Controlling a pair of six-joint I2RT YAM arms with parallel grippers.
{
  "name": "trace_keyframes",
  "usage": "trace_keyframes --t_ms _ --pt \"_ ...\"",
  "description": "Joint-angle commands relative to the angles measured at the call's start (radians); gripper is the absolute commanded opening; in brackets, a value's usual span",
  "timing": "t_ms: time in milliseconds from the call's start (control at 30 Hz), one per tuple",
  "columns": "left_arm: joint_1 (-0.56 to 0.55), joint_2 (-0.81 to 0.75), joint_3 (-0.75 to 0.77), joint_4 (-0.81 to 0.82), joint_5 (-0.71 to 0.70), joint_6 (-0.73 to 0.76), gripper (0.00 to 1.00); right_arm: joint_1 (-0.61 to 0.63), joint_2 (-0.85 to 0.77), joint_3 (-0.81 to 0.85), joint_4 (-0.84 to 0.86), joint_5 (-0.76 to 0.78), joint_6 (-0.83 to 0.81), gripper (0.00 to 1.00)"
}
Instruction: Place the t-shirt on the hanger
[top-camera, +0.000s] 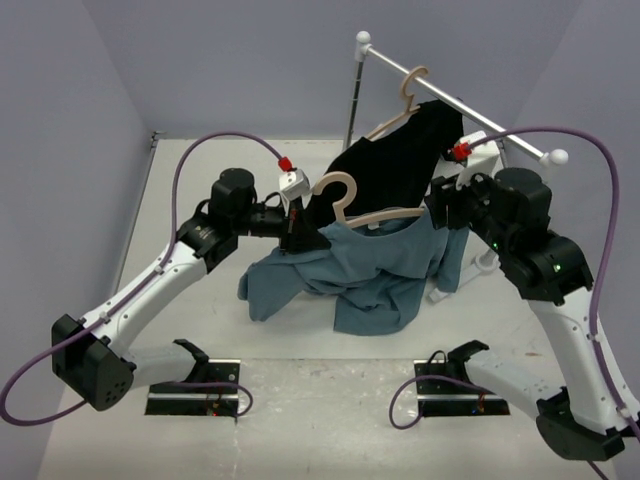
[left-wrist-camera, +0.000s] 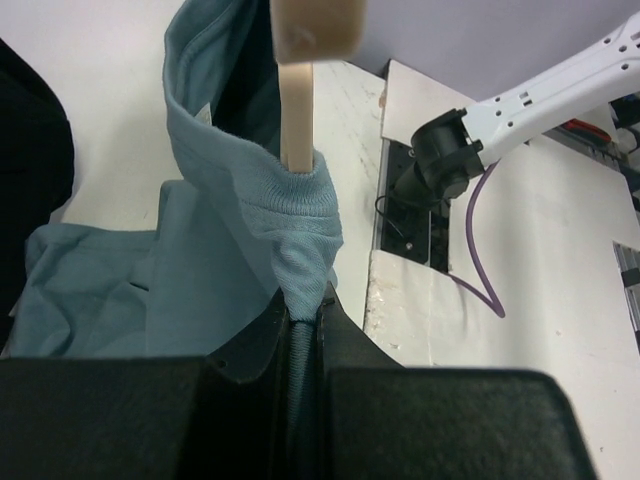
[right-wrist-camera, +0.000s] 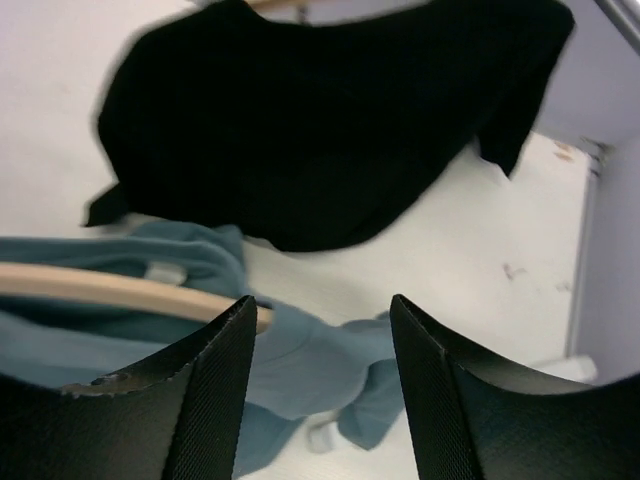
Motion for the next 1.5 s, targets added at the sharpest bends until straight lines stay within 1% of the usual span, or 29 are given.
trace_keyframes --t_ms 0,33,67,100,267,333,433,600,633,667,700,733,800,833,867,900,933,967,1000,1033,1067,1133,1167,1200,1233,1267,1333,1367,1467 --pt "0.007 0.012 0.007 0.058 0.041 0.005 0.0 -0.001 -0.006 0.036 0.028 -0.334 -0.005 0.6" --pt "0.007 0.012 0.007 0.057 0.041 0.01 0.0 -0.001 -0.006 0.038 0.028 -0.336 -0.012 0.6" --pt "0.006 0.023 0.013 0.044 0.076 0.019 0.0 -0.001 0.003 0.044 0.036 -0.515 -0.018 0.6" --pt "0.006 0.027 0.014 0.038 0.095 0.026 0.0 -0.002 0.012 0.046 0.057 -0.62 -0.007 0.61" --pt "0.004 0.024 0.013 0.062 0.197 0.04 0.0 -0.001 0.105 0.048 0.183 -0.924 0.08 0.64" --pt "0.0 0.019 0.012 0.07 0.235 0.052 0.0 0.005 0.167 0.067 0.209 -0.958 0.135 0.64" --pt "-0.005 0.015 0.01 0.072 0.287 0.07 0.0 0.011 0.249 0.111 0.217 -0.943 0.186 0.64" --pt "-0.02 0.028 -0.002 0.079 0.323 0.08 0.0 0.042 0.302 0.131 0.288 -1.067 0.234 0.6" --pt "-0.02 0.032 -0.002 0.081 0.323 0.079 0.0 0.048 0.305 0.13 0.297 -1.087 0.235 0.56" --pt "-0.021 0.034 -0.001 0.085 0.322 0.077 0.0 0.054 0.31 0.13 0.304 -1.101 0.235 0.46" --pt "-0.022 0.036 0.002 0.089 0.321 0.072 0.0 0.06 0.314 0.13 0.309 -1.109 0.233 0.22" --pt "-0.021 0.038 0.005 0.092 0.323 0.07 0.0 0.06 0.316 0.129 0.312 -1.127 0.23 0.02" --pt "-0.02 0.036 0.016 0.097 0.288 0.057 0.0 0.059 0.317 0.12 0.321 -1.152 0.227 0.0" --pt "-0.015 0.032 0.023 0.08 0.198 0.046 0.0 0.058 0.306 0.106 0.326 -1.155 0.224 0.0" --pt "-0.011 0.026 0.034 0.063 0.174 0.039 0.09 0.056 0.295 0.093 0.334 -1.147 0.223 0.0" --pt "-0.006 0.02 0.049 0.053 0.069 0.025 0.48 0.055 0.284 0.08 0.345 -1.1 0.226 0.0" --pt "-0.002 0.01 0.056 0.042 -0.021 0.021 0.73 0.054 0.273 0.076 0.349 -1.055 0.23 0.0" --pt "0.005 -0.018 0.056 0.037 -0.132 0.013 0.92 0.05 0.254 0.072 0.349 -1.023 0.229 0.0" --pt "0.01 -0.043 0.047 0.047 -0.209 0.001 0.99 0.043 0.238 0.069 0.347 -0.985 0.227 0.0" --pt "0.012 -0.085 0.036 0.056 -0.264 -0.012 1.0 0.038 0.22 0.071 0.342 -0.947 0.222 0.0" --pt "0.012 -0.126 0.024 0.065 -0.365 -0.023 1.0 0.036 0.205 0.077 0.331 -0.918 0.216 0.0" --pt "0.012 -0.219 -0.059 0.095 -0.536 -0.054 1.0 0.026 0.174 0.082 0.319 -0.872 0.212 0.0" --pt "0.012 -0.26 -0.093 0.115 -0.584 -0.07 1.0 0.025 0.165 0.09 0.31 -0.852 0.207 0.0" --pt "0.011 -0.31 -0.113 0.148 -0.616 -0.084 1.0 0.023 0.154 0.099 0.294 -0.828 0.202 0.0" --pt "0.012 -0.39 -0.227 0.217 -0.651 -0.109 1.0 0.022 0.137 0.112 0.273 -0.784 0.203 0.0" --pt "0.013 -0.433 -0.241 0.242 -0.68 -0.124 1.0 0.02 0.135 0.122 0.272 -0.758 0.203 0.0" --pt "0.012 -0.552 -0.415 0.308 -0.77 -0.159 1.0 0.016 0.104 0.144 0.259 -0.708 0.219 0.0" --pt "0.013 -0.602 -0.448 0.334 -0.818 -0.17 1.0 0.014 0.099 0.159 0.255 -0.688 0.223 0.0" --pt "0.014 -0.661 -0.559 0.393 -0.871 -0.167 1.0 0.013 0.081 0.203 0.223 -0.682 0.225 0.0"
